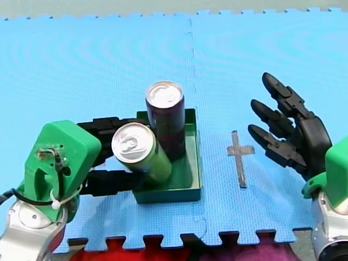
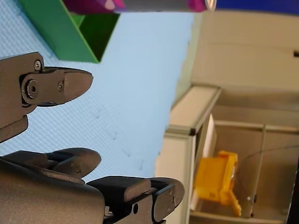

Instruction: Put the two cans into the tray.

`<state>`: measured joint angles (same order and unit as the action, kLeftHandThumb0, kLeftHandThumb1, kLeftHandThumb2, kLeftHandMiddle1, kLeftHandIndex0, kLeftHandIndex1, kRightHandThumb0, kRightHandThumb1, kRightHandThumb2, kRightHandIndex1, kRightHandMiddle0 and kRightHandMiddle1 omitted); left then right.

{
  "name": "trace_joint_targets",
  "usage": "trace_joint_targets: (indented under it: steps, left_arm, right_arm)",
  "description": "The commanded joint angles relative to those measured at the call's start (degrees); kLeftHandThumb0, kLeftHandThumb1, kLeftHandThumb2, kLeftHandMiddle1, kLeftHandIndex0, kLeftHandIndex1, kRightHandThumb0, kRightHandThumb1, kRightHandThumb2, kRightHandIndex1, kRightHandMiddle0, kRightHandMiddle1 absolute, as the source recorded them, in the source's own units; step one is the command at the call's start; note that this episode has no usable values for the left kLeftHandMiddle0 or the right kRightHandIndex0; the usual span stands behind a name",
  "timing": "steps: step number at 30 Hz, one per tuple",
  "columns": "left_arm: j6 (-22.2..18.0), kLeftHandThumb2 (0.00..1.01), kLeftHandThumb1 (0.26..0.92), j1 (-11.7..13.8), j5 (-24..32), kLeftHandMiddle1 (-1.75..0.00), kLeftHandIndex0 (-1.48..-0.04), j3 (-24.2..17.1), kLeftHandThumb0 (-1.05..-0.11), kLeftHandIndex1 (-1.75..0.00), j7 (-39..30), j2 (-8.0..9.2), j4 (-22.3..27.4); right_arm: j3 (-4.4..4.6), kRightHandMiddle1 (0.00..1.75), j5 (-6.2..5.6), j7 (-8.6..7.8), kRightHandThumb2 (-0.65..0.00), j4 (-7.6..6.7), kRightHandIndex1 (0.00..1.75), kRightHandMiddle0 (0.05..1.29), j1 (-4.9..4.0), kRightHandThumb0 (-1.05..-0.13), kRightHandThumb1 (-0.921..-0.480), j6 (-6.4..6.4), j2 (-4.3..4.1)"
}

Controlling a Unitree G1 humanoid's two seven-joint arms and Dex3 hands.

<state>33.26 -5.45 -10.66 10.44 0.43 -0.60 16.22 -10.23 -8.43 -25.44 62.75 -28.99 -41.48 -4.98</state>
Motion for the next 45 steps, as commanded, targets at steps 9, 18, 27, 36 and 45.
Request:
trace_joint_targets:
  steps: [9,18,27,36,45]
  left_arm:
    - [-0.05,0.00,0.760,-0.72,-1.27,0.00,-1.29,-0.14,-0.409,0.00,0.48,0.50,0.60]
    - [0.71,0.00,0.760,-0.65,-1.11,0.00,-1.29,-0.22,-0.412,0.00,0.14,0.30,1.34]
    - [-0.12,0.00,0.761,-0.05,0.40,0.00,-1.29,-1.10,-0.412,0.00,-0.17,-0.19,0.61]
    - [-1.26,0.00,0.763,0.47,1.49,0.00,-1.28,-1.74,-0.409,0.00,-0.47,-0.16,0.60]
    - [-2.61,0.00,0.766,1.55,3.33,0.00,-1.28,-2.85,-0.404,0.00,-2.45,1.40,1.25]
  right_arm:
    - [-0.45,0.00,-0.35,-0.37,-0.211,0.62,0.00,0.29,0.03,-1.048,-0.921,-0.57,0.07]
    - [-0.72,0.00,-0.30,-0.72,-0.204,1.27,0.00,0.29,0.03,-1.048,-0.921,-0.78,0.02]
    - [-1.12,0.00,-0.44,-1.26,-0.202,2.11,0.00,0.29,-0.34,-1.048,-0.921,-0.88,-0.34]
    - [-1.54,0.00,-0.71,-1.83,-0.201,2.07,0.00,0.29,-0.62,-1.048,-0.921,-0.91,-0.38]
    - [-1.54,0.00,-0.63,-1.91,-0.201,1.80,0.00,0.29,-0.58,-1.048,-0.921,-0.89,-0.33]
